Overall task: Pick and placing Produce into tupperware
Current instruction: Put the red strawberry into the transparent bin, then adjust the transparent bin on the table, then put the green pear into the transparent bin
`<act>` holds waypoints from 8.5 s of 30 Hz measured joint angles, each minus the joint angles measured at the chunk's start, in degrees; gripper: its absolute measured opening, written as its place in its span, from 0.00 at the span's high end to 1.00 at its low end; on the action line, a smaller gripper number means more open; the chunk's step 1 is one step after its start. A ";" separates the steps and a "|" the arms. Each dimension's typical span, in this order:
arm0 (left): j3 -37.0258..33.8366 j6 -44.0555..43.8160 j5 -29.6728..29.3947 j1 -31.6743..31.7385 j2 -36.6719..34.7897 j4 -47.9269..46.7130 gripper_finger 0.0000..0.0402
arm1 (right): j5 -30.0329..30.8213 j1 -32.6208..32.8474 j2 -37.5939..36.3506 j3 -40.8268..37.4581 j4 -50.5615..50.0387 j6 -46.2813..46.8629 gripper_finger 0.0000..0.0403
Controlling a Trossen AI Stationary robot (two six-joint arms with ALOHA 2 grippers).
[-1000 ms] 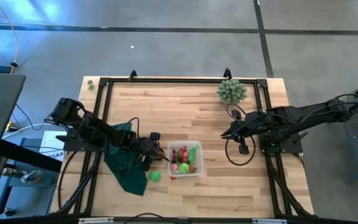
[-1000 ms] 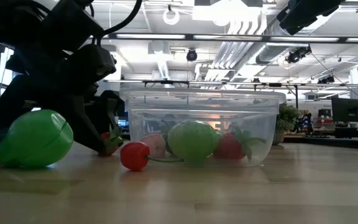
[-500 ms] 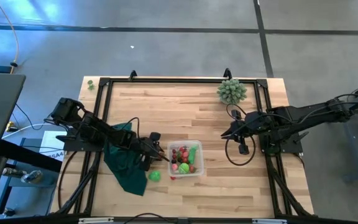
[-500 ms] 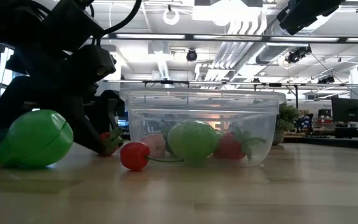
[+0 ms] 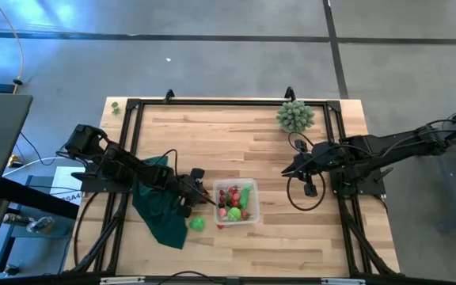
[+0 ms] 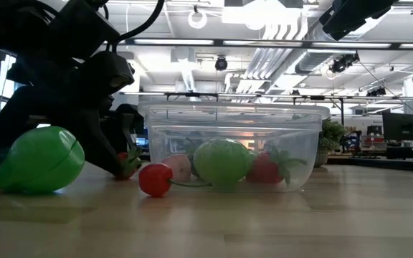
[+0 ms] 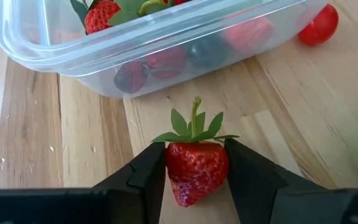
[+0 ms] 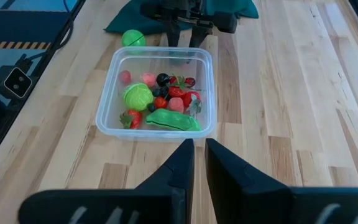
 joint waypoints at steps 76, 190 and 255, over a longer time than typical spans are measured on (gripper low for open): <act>35.93 9.03 12.08 5.35 12.39 -29.01 0.64 | 0.00 0.00 0.00 0.00 -0.03 0.02 0.93; 60.55 7.64 0.88 10.16 -1.85 -85.05 0.63 | -0.01 0.02 0.00 -0.01 0.04 0.02 0.93; 15.63 -16.87 7.10 -12.52 -0.11 -27.67 0.17 | -0.01 0.00 0.00 -0.02 0.01 0.02 0.93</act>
